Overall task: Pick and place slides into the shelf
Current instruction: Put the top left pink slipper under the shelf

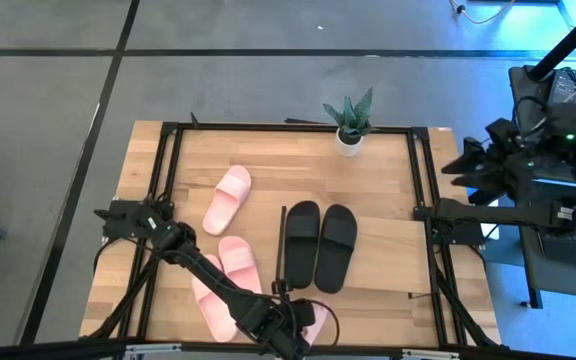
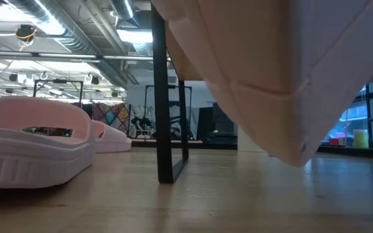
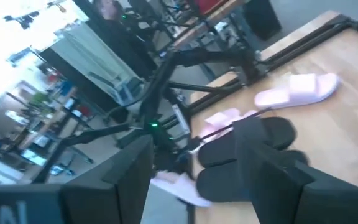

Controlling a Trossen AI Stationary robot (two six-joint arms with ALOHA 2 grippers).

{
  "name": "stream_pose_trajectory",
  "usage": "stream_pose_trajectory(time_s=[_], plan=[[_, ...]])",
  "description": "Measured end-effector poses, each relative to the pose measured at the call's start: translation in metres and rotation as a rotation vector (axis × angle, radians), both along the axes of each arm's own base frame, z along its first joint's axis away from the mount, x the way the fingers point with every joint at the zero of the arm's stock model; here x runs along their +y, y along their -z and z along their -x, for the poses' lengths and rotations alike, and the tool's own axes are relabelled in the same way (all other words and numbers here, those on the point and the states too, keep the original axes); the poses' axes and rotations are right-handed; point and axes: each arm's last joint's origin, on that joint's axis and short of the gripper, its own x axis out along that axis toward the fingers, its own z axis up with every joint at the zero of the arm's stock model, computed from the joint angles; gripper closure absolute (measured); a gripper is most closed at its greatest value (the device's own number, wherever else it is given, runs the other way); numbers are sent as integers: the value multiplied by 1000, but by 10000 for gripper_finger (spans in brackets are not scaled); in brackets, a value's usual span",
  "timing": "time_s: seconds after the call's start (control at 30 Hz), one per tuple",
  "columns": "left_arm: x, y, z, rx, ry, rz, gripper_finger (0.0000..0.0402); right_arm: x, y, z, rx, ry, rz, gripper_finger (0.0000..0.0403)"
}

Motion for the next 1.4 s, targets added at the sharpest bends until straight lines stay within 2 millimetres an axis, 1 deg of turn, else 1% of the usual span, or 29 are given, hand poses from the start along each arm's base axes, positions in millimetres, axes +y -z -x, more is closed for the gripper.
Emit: stream_pose_trajectory(time_s=[0.13, 0.27, 0.4, 0.53, 0.63, 0.7, 0.8, 0.87, 0.97, 1.07, 1.2, 1.3, 1.4], plan=[[5, 0, -3, 3, 7, -13, 401, 0, -3, -2, -26, -34, 4, 175], [8, 0, -5, 13, 5, -12, 401, -7, -10, -20, -73, -38, 47, 175], [8, 0, -5, 13, 7, -11, 401, -18, -14, -53, -65, -50, 63, 175], [6, 0, -3, 13, 7, -8, 401, -24, -18, -89, -105, -136, 66, 175], [4, 0, -2, 13, 9, -6, 401, -20, -25, -116, -176, -233, 48, 175], [4, 0, -2, 13, 10, -6, 401, -11, -28, -135, -222, -308, 35, 175], [4, 0, -2, 14, 10, -6, 401, 10, -30, -160, -277, -437, 17, 175], [4, 0, -2, 13, 10, -5, 401, 29, -29, -172, -292, -520, -5, 175], [4, 0, -2, 13, 10, -6, 401, 61, -22, -184, -269, -588, -29, 175], [4, 0, -2, 13, 10, -5, 401, 94, -12, -192, -213, -620, -44, 175], [4, 0, -2, 13, 11, -6, 401, 140, 1, -194, -130, -636, -75, 175], [4, 0, -2, 13, 15, -11, 401, 174, 16, -196, -49, -589, -98, 175], [4, 0, -2, 10, 13, -16, 401, 207, 34, -199, 43, -505, -136, 175]])
